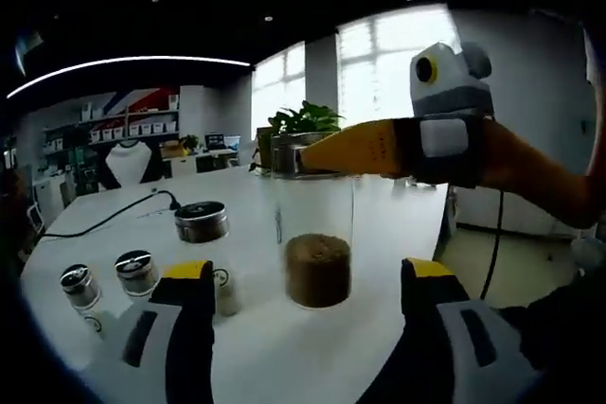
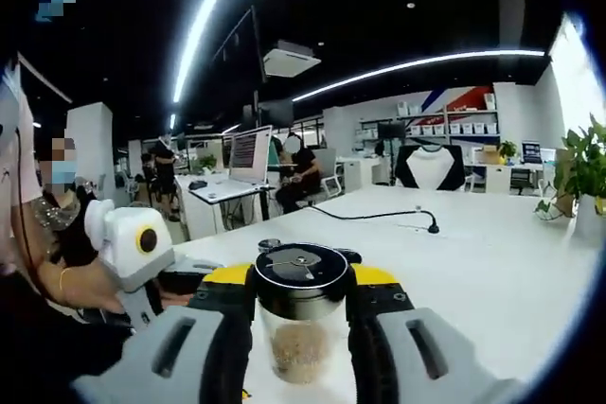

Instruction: Rotate the seasoning bottle until the label or dispensing opening points toward the visible target arrow and the bottle remains upright within the marked orientation range

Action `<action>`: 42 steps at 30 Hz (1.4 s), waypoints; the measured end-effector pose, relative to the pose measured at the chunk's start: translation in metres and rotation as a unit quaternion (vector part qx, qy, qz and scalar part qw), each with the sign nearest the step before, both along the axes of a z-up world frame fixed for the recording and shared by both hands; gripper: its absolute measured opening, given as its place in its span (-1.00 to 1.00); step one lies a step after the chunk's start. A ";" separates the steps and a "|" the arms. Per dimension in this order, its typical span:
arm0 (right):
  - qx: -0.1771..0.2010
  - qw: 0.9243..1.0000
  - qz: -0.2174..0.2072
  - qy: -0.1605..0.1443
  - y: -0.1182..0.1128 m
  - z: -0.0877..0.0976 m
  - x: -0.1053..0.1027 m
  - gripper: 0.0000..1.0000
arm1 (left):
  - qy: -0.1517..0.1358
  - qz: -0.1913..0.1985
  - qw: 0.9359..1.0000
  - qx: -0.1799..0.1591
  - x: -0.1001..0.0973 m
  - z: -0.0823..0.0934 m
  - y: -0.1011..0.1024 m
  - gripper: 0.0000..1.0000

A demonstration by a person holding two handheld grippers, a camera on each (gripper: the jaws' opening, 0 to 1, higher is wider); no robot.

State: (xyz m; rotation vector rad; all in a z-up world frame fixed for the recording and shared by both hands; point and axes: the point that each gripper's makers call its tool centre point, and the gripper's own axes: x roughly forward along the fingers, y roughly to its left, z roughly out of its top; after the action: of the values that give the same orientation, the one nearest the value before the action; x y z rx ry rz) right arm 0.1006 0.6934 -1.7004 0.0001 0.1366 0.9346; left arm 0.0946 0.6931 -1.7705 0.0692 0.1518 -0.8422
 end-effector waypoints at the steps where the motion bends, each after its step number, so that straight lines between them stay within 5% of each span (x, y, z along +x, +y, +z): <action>1: -0.002 1.000 0.007 -0.001 0.002 0.001 -0.003 -0.31 | 0.002 -0.016 1.000 0.000 -0.003 -0.001 -0.003 0.59; 5: 0.001 0.999 0.034 -0.003 0.008 0.005 -0.012 -0.31 | -0.010 -0.038 0.999 0.002 -0.005 0.003 -0.009 0.40; 8: 0.005 0.999 0.052 -0.004 0.013 0.007 -0.019 -0.31 | -0.013 -0.093 0.995 0.010 -0.014 0.003 -0.019 0.18; 13: 0.006 0.998 0.070 -0.007 0.018 0.010 -0.024 -0.30 | -0.009 -0.104 0.995 0.000 -0.011 0.003 -0.019 -0.08; 14: 0.002 0.997 0.071 -0.013 0.019 0.010 -0.025 -0.30 | 0.000 -0.104 0.994 -0.032 -0.011 0.007 -0.020 -0.10; 18: 0.020 0.997 0.069 -0.014 0.018 0.013 -0.026 -0.30 | 0.007 -0.095 0.994 -0.049 -0.018 0.008 -0.019 -0.11; 27: 0.039 0.998 0.014 -0.039 0.018 0.015 -0.020 -0.31 | -0.004 0.017 1.000 -0.010 -0.002 0.008 -0.007 -0.12; 29: 0.041 0.998 0.000 -0.041 0.022 0.015 -0.018 -0.31 | -0.005 0.081 0.997 0.000 0.006 0.008 0.001 -0.13; 34: 0.043 0.996 -0.045 -0.066 0.028 0.015 -0.006 -0.29 | -0.020 0.152 0.988 0.029 0.019 0.008 0.008 -0.12; 39: 0.049 0.994 -0.069 -0.065 0.031 0.014 0.001 -0.27 | -0.021 0.170 0.985 0.032 0.018 0.008 0.010 -0.11; 42: 0.073 0.996 -0.052 -0.020 0.030 0.010 0.002 -0.28 | -0.018 0.158 0.987 0.030 0.015 0.006 0.012 -0.11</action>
State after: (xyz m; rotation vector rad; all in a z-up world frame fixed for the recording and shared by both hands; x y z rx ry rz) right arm 0.1030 0.7235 -1.6904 0.1222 0.0317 0.8378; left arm 0.1098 0.7052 -1.7649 0.1137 0.1486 -0.5194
